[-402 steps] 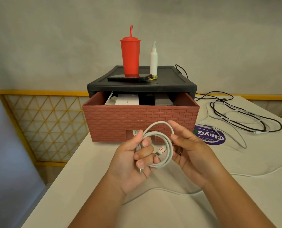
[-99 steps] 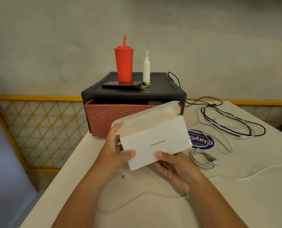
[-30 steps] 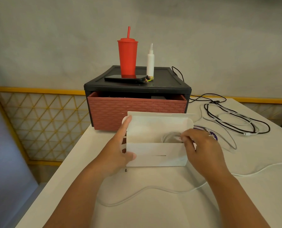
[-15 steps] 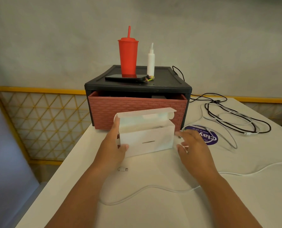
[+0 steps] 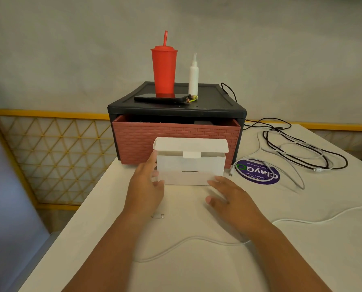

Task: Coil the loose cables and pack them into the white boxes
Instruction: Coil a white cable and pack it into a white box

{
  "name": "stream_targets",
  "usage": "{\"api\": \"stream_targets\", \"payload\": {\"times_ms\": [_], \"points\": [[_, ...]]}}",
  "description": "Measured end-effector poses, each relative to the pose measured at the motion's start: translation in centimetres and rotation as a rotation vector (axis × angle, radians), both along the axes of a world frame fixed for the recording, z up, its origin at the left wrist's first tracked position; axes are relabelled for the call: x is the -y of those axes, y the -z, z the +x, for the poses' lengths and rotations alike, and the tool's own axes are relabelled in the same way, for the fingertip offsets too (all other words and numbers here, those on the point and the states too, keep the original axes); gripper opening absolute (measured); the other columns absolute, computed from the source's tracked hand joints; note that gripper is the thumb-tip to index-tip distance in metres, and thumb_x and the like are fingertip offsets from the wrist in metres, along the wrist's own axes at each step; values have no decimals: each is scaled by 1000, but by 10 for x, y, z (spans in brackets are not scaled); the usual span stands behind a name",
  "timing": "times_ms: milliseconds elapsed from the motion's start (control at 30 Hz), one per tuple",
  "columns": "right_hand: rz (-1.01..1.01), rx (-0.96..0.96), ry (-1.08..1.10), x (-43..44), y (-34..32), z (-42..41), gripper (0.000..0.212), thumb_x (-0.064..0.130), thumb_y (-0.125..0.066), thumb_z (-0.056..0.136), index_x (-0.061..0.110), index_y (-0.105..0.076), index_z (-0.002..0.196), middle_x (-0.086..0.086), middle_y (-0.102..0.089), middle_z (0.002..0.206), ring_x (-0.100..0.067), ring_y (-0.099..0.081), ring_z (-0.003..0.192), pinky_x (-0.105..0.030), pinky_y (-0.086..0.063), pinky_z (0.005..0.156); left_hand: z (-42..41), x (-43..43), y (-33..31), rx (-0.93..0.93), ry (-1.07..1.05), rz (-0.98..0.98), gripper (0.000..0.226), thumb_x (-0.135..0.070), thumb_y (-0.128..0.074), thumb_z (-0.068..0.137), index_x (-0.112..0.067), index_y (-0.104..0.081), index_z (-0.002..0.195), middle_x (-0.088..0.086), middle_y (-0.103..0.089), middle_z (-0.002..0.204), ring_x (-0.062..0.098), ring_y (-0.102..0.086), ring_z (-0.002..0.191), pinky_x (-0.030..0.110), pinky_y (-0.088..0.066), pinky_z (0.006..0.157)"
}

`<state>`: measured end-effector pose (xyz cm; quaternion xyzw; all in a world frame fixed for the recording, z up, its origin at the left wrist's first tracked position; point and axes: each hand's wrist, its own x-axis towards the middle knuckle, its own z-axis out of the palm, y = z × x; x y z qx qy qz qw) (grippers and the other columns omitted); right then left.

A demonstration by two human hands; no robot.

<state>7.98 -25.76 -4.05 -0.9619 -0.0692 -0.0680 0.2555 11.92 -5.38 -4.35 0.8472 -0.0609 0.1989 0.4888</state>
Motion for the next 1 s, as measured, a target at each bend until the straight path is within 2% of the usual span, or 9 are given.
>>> {"api": "stream_targets", "payload": {"times_ms": [100,200,333,400,467,533,633,800,1000], "points": [[-4,-23,1,-1,-1,0,48,40,-47,94,31,-37,140,12,-20,153,-12,-25,138,-23,-19,110,1,-1,-1,-44,50,-57,75,1,-58,86,-32,-27,145,-7,-51,122,9,-54,107,18,-44,86],[-5,-30,3,-1,-3,-1,48,40,-48,94,30,-38,139,12,-19,153,-12,-26,138,-24,-20,110,-2,-5,-4,-82,45,-82,67,-3,-60,86,-31,-35,141,-12,-54,117,9,-57,100,9,-39,76],[29,-48,-8,-2,-7,-4,46,39,-54,90,29,-46,134,11,-31,148,-10,-35,131,-23,-26,106,-7,-11,-14,-68,-10,6,34,-8,-63,84,-23,-60,115,-8,-60,108,11,-60,86,17,-39,71],[55,-85,-47,-5,-11,-7,42,40,-60,86,30,-54,125,11,-46,133,-7,-44,120,-18,-32,97,-10,-15,-20,-104,4,103,15,-13,-67,82,-25,-62,91,-8,-63,93,10,-57,76,15,-38,64],[47,-132,-121,-11,-15,-12,36,44,-66,80,32,-60,113,13,-54,112,-2,-51,103,-11,-36,83,-16,-20,-25,-231,65,228,14,-21,-73,77,-24,-59,78,-8,-61,83,8,-53,69,13,-37,60],[35,-169,-197,-18,-18,-17,28,45,-72,73,34,-64,98,16,-54,94,1,-50,85,-8,-35,71,-20,-27,-26,-413,149,366,24,-30,-80,68,-22,-60,80,-6,-61,85,6,-53,71,16,-40,62],[54,-250,-314,-28,-19,-22,24,40,-80,66,33,-62,81,12,-51,84,-1,-47,76,-16,-40,71,-23,-34,-25,-555,214,556,26,-31,-80,67,-23,-60,82,-10,-55,86,6,-54,79,19,-43,68],[4,-266,-348,-29,-18,-23,15,27,-73,76,14,-66,79,4,-60,88,-7,-50,76,-24,-45,74,-23,-30,-28,-451,245,621,18,-14,-64,82,-27,-58,71,-14,-54,77,1,-48,67,12,-35,56],[30,-221,-303,-27,-15,-20,17,21,-61,86,19,-56,70,9,-56,71,-2,-45,60,-15,-36,59,-27,-20,-34,-345,301,409,19,-13,-53,88,-23,-58,73,-9,-41,59,6,-37,54,16,-30,50]]}}
